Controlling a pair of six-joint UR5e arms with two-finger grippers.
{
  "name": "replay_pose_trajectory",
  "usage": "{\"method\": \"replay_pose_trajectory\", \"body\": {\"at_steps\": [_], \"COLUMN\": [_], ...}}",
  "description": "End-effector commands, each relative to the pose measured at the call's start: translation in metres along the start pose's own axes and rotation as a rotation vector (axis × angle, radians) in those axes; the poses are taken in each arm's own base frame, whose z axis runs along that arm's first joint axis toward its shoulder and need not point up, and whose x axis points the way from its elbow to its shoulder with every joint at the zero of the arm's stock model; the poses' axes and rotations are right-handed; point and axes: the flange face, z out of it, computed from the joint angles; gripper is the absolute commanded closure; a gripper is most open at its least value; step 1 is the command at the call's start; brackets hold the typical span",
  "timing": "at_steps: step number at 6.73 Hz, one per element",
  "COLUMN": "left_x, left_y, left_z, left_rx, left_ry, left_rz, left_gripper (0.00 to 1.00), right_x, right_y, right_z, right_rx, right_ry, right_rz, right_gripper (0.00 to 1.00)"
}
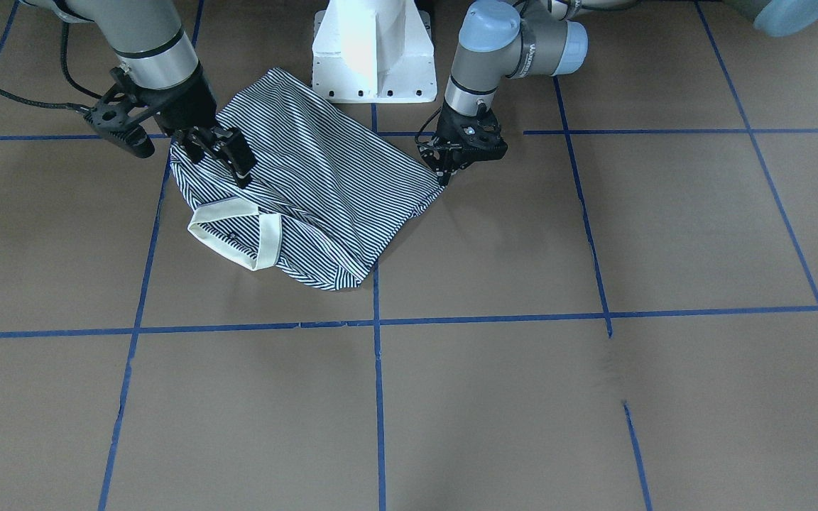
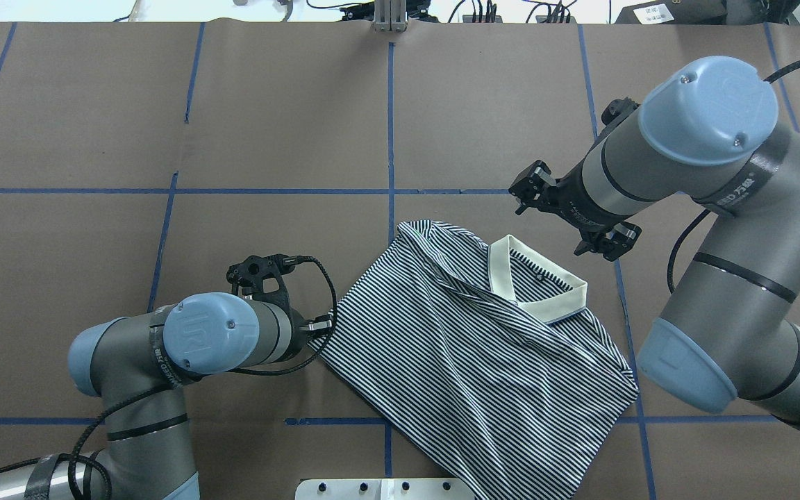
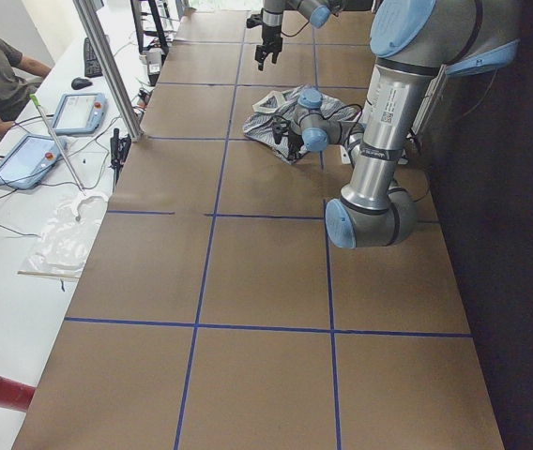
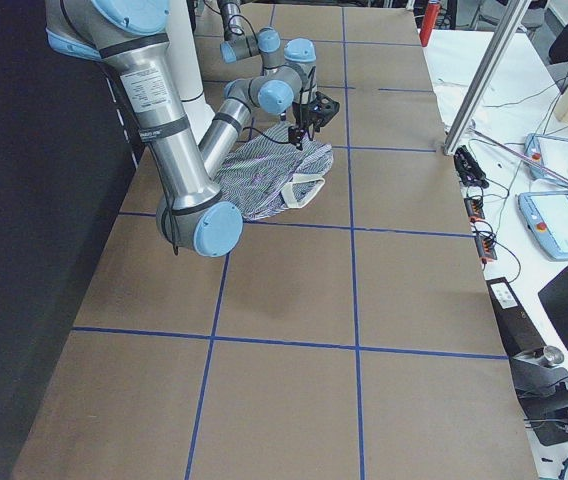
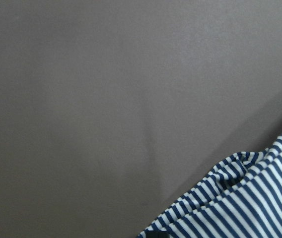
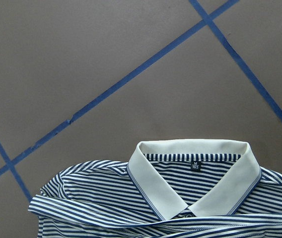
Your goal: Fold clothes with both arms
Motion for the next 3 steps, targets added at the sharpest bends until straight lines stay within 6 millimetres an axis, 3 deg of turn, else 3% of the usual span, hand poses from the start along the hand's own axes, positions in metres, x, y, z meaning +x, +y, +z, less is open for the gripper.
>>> {"method": "replay_pose_trajectory", "body": {"at_steps": [1,3], "left_x": [0.004,0.010], "left_y": [0.003,0.004], "left_z": [0.004,0.015], "left_rx": [-0.005,-0.006], "left_ry": [-0.001,-0.015], "left_rz": [0.002,0.002], "left_gripper": [0.42,0.40], "right_x": [0.000,0.000], "right_y": [0.000,0.001], "right_z": [0.001,0.000], "right_rx": [0.000,-0.001], "right_ry": [0.001,-0.001], "right_rz": [0.001,-0.001], "right_gripper": [0.00,0.00]}}
